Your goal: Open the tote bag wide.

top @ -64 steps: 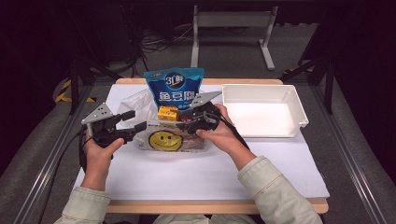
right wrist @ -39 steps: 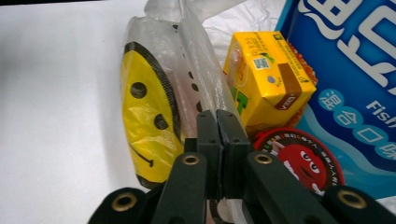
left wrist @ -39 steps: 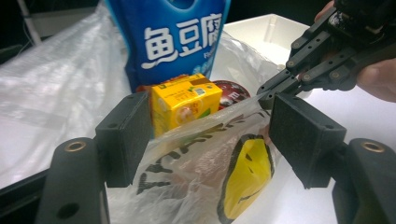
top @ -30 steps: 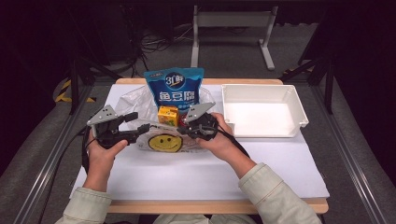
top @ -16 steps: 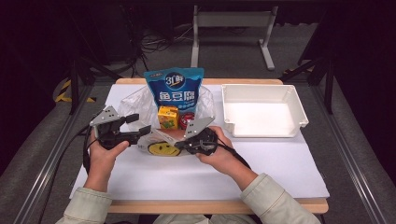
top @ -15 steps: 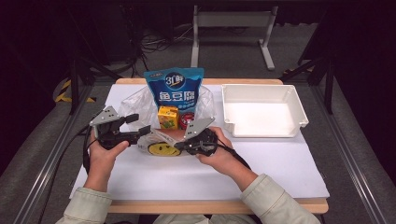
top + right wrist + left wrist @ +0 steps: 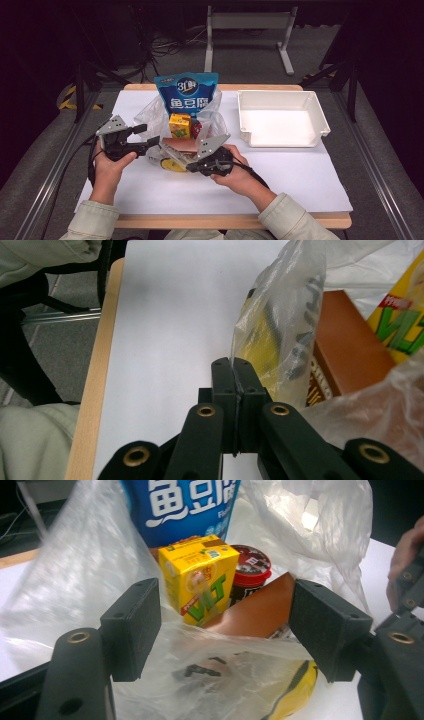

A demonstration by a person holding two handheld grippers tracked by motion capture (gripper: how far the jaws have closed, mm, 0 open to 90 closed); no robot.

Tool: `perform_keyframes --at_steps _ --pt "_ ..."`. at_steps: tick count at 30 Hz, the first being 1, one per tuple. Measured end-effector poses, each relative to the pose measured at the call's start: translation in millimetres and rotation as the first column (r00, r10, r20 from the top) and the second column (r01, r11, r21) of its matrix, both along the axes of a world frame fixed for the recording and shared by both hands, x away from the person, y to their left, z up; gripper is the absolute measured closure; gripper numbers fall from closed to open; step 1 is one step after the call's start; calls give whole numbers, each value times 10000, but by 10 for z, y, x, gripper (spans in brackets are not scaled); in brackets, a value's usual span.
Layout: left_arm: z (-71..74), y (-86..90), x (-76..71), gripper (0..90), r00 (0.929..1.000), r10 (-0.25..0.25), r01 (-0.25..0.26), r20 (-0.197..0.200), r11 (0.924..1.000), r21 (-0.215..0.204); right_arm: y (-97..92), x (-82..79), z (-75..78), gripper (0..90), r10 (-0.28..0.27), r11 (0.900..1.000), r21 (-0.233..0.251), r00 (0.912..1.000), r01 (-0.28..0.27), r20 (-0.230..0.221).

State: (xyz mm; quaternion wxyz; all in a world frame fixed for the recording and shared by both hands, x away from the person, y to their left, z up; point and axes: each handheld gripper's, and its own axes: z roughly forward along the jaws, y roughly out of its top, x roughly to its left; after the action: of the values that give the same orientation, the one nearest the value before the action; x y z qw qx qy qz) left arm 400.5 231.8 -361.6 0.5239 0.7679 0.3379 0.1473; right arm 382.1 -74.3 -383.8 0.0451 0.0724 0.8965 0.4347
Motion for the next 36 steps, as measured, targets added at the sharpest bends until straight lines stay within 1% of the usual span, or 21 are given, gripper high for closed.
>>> perform_keyframes --at_steps 6,7,8,9,10,11,13,16,23,24,27,31,32,33,36 --pt "-21 32 10 299 9999 75 -76 -124 9999 -74 36 -16 -125 900 73 9998 -192 9997 -78 -251" --pt "-20 34 10 299 9999 41 -42 -120 10000 -8 36 -16 -125 900 73 9998 -192 9997 -78 -251" --pt "-23 31 12 299 10000 30 -29 -65 10000 93 41 -11 -157 900 79 9996 -250 9995 -87 -307" --pt "-32 19 5 299 9998 100 -99 -165 9999 75 46 -7 -185 900 56 9995 -293 9993 -66 -365" --pt "-39 16 8 299 9998 79 -76 -162 9998 176 49 -3 -213 898 31 9994 -349 9991 -45 -412" --pt "-50 9 8 299 9998 103 -100 -197 9998 160 53 1 -234 896 18 9992 -390 9989 -36 -459" --pt "-73 7 21 299 9996 70 -64 -256 9996 268 58 10 -270 894 -39 9991 -413 9985 17 -544" --pt "-124 35 55 304 9991 149 -142 -405 9998 170 67 33 -341 894 -47 9985 -548 9972 7 -740" --pt "-211 48 101 312 9974 230 -212 -689 9994 270 75 61 -464 891 -186 9960 -893 9952 100 -959" --pt "-221 44 102 312 9969 275 -254 -743 9992 295 79 66 -481 891 -230 9955 -943 9950 138 -972" --pt "-231 42 110 313 9969 243 -216 -745 9991 366 96 76 -519 885 -272 9931 -1164 9950 159 -964" --pt "-252 24 102 315 9964 199 -157 -829 9986 503 113 81 -560 881 -287 9912 -1317 9948 156 -975" --pt "-260 22 97 315 9966 192 -147 -799 9983 568 115 83 -566 881 -296 9911 -1324 9949 167 -966" --pt "-267 18 88 316 9959 175 -125 -882 9983 566 113 85 -567 881 -322 9911 -1315 9948 193 -967" --pt "-291 9 44 321 9958 224 -165 -887 9976 668 102 85 -559 882 -345 9927 -1179 9951 234 -932"
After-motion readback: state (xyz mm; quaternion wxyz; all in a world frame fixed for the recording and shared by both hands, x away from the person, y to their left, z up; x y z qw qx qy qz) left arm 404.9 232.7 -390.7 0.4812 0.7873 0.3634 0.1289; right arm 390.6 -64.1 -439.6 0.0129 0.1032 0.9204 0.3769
